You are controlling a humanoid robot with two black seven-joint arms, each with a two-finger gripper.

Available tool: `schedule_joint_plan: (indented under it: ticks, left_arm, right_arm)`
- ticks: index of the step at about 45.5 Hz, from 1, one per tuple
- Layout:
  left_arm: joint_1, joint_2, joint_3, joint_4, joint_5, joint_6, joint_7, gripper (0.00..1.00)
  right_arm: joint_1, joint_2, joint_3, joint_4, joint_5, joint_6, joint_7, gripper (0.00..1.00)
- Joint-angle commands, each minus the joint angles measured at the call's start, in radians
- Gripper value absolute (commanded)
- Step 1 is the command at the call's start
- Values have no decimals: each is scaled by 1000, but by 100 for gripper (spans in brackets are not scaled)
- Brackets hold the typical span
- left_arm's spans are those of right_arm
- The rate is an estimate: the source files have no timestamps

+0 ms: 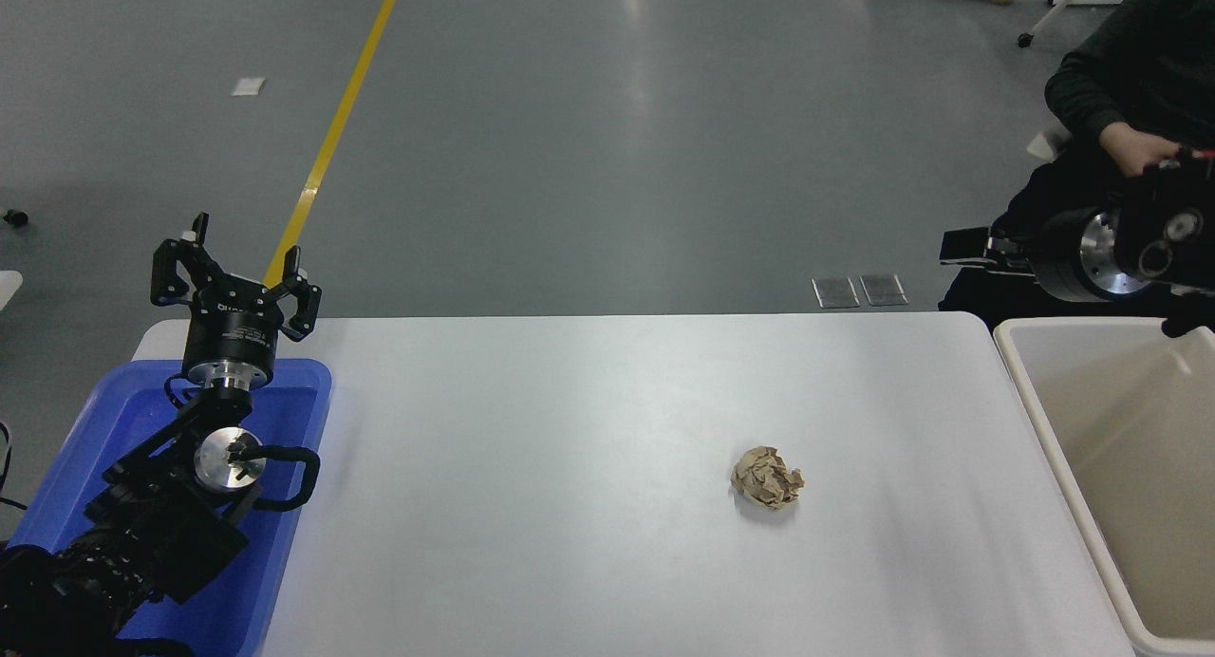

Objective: Pick up foil plate and place in dustbin

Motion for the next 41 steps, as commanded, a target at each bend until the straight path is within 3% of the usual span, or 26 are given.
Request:
schedule_joint_plan:
  ticks: [1, 6, 22, 41]
  left_arm:
    - [-1, 0, 0, 0, 0, 0, 0, 99]
    - [0, -1, 2, 0, 2, 0, 0, 99]
    - [0, -1, 2, 0, 0, 0, 0, 99]
    - [0, 0, 2, 0, -1, 2, 0, 99]
  right_arm:
    - [165, 57, -59, 137, 108, 171, 0, 100]
    - [190, 130, -63, 138, 180, 235, 0, 100]
    - [274, 407, -210, 128, 221, 373, -1, 100]
    - [394, 586, -292, 115, 393, 419, -4, 100]
